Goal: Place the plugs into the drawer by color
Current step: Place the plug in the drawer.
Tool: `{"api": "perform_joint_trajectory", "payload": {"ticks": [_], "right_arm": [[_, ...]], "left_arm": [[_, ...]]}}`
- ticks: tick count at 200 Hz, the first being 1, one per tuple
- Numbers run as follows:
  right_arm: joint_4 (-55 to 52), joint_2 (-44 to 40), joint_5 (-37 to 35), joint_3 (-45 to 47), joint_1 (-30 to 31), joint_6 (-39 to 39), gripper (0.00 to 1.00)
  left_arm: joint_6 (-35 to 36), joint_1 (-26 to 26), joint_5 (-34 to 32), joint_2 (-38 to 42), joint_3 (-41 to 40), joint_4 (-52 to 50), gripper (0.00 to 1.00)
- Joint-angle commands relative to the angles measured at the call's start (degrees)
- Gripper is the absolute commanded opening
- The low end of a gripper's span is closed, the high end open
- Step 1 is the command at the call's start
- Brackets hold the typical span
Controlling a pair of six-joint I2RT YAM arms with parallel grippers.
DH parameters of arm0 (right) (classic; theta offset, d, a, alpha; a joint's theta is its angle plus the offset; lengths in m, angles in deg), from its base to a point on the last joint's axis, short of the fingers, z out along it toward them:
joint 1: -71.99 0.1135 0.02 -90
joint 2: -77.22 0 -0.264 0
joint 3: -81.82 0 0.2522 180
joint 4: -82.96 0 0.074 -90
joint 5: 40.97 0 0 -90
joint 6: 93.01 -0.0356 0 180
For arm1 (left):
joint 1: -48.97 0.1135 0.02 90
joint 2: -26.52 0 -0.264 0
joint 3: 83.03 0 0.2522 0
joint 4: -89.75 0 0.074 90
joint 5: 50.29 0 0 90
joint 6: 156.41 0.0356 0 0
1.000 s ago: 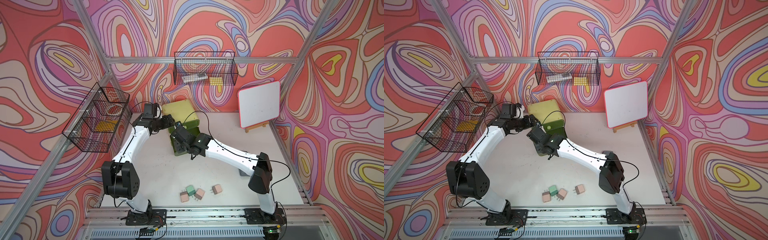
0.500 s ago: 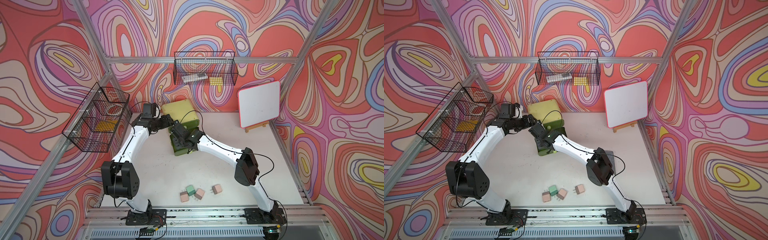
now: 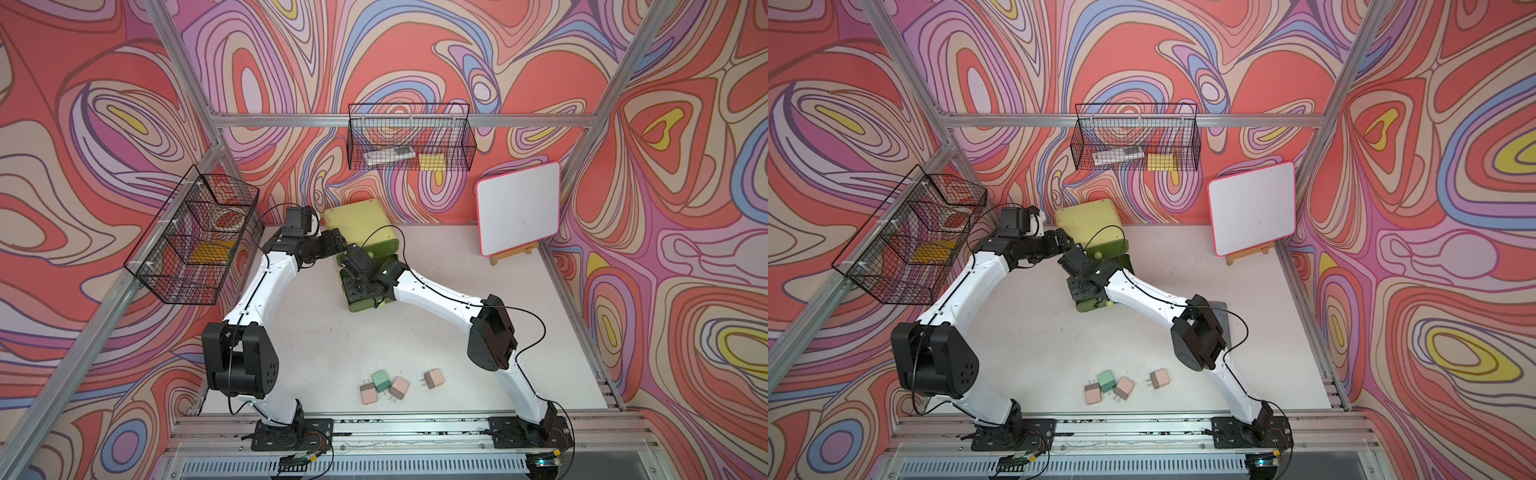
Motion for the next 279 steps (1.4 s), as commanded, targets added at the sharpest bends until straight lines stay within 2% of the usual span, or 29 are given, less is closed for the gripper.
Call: {"api": "perform_joint_trajectory", "payload": {"ticks": [1, 56, 137, 188, 208, 231, 255, 279], "right_arm": [[1.1, 0.5, 4.0, 1.0, 0.3, -0.3, 0.44], [1.7, 1.7, 6.1, 1.5, -0.1, -0.9, 0.48], [0.3, 2.2, 5.0, -0.9, -0.7, 0.2, 0.61], [-1.7, -2.3, 3.0, -3.2, -0.6, 3.6, 0.64], [0.4, -8.7, 2.0, 3.2, -0.2, 6.2, 0.64], [3.8, -17.4, -2.1, 16.3, 2.3, 9.3, 0.63], [6.0, -25.0, -3.7, 30.5, 7.3, 12.7, 0.61], [8.6, -28.5, -3.1, 43.0, 13.2, 13.5, 0.6]], "left_arm": [[0.0, -0.7, 0.3, 0.7, -0.6, -0.3, 0.86], [-0.2, -0.7, 0.4, 0.6, -0.6, -0.2, 0.86], [-0.4, -0.7, 0.3, 1.1, -0.7, -0.2, 0.86], [-0.1, -0.7, 0.0, 0.9, -0.6, -0.2, 0.86], [-0.1, -0.6, -0.1, 1.0, -0.6, -0.3, 0.86], [0.0, -0.6, -0.3, 1.0, -0.8, -0.3, 0.86], [0.0, -0.6, -0.1, 1.0, -0.8, -0.2, 0.86], [-0.1, -0.6, -0.2, 1.0, -0.8, -0.1, 0.86]]}}
